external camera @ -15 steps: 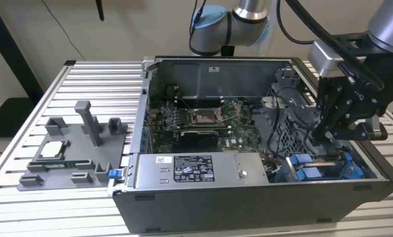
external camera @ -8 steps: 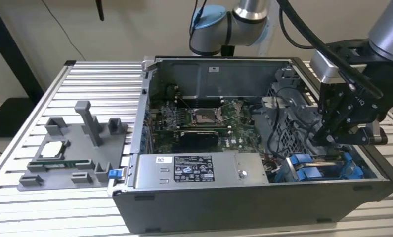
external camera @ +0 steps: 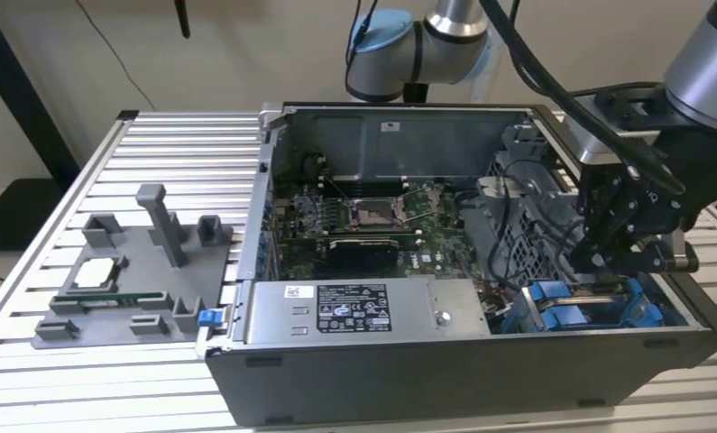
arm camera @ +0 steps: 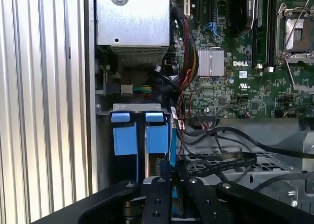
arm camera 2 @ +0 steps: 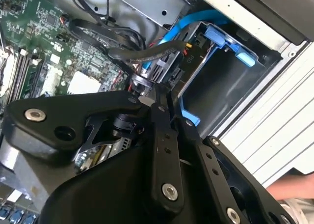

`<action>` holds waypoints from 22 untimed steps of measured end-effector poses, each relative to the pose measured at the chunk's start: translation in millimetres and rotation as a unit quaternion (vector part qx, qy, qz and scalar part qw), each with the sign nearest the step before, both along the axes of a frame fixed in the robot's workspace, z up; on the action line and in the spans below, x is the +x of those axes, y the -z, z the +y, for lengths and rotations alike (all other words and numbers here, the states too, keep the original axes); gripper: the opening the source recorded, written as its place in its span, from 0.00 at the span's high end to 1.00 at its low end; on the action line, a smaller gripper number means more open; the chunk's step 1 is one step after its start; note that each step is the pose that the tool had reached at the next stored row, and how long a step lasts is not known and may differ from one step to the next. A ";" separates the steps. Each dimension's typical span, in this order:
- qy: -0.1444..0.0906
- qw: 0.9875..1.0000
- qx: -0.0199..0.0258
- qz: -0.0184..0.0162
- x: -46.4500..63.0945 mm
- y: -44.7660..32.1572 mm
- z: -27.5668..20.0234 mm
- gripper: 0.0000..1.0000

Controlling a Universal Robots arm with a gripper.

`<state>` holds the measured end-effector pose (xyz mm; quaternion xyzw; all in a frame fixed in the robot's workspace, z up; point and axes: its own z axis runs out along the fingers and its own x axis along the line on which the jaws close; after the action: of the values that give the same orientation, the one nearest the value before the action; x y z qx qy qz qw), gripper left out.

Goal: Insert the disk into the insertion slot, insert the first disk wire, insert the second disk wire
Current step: 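Insert the second disk wire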

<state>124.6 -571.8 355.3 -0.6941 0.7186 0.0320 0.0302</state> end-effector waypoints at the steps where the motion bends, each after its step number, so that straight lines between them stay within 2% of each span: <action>1: 0.002 1.000 0.000 0.000 0.1 1.0 0.0 1.00; 9: 0.007 1.000 -0.006 0.000 7.4 7.1 -0.3 1.00; 13: 0.008 1.000 -0.007 0.000 12.2 9.2 -1.1 1.00; 22: 0.015 1.000 -0.010 0.000 12.4 12.8 -2.5 1.00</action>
<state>137.0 -574.3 342.5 -0.6831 0.7295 0.0242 0.0236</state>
